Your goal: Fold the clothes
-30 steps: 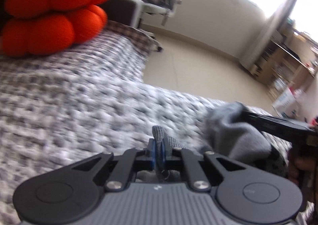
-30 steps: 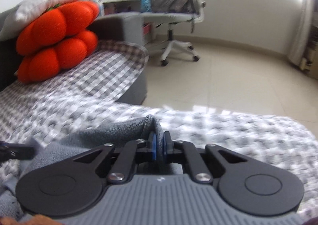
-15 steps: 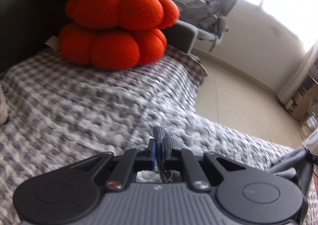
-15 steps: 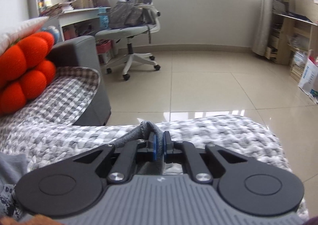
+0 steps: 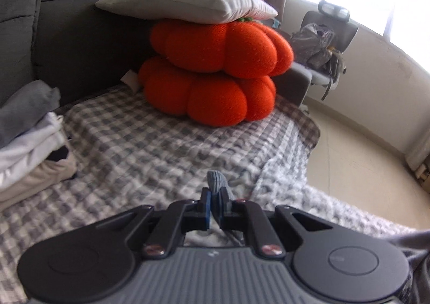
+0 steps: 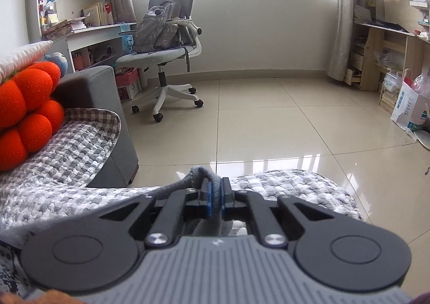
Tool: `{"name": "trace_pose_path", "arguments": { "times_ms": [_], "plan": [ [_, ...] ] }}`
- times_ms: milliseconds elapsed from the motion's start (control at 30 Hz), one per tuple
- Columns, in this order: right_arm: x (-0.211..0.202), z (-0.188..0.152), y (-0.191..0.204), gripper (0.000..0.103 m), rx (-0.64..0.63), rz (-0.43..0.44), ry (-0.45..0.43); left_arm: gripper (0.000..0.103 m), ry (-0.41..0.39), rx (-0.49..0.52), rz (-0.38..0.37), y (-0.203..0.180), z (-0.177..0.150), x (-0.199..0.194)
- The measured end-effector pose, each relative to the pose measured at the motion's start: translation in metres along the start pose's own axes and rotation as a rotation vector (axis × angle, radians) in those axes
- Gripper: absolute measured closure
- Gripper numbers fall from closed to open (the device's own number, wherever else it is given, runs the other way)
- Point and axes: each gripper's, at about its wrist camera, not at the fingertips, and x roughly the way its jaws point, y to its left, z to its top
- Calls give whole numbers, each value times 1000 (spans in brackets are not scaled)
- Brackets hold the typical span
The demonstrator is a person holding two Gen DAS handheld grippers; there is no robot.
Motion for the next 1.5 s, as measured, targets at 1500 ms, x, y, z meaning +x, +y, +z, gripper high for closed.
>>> {"name": "trace_pose_path", "arguments": {
  "times_ms": [1500],
  "plan": [
    [-110, -111, -38, 82, -63, 47, 137, 62, 167, 136, -31, 68, -131, -105]
  ]
}}
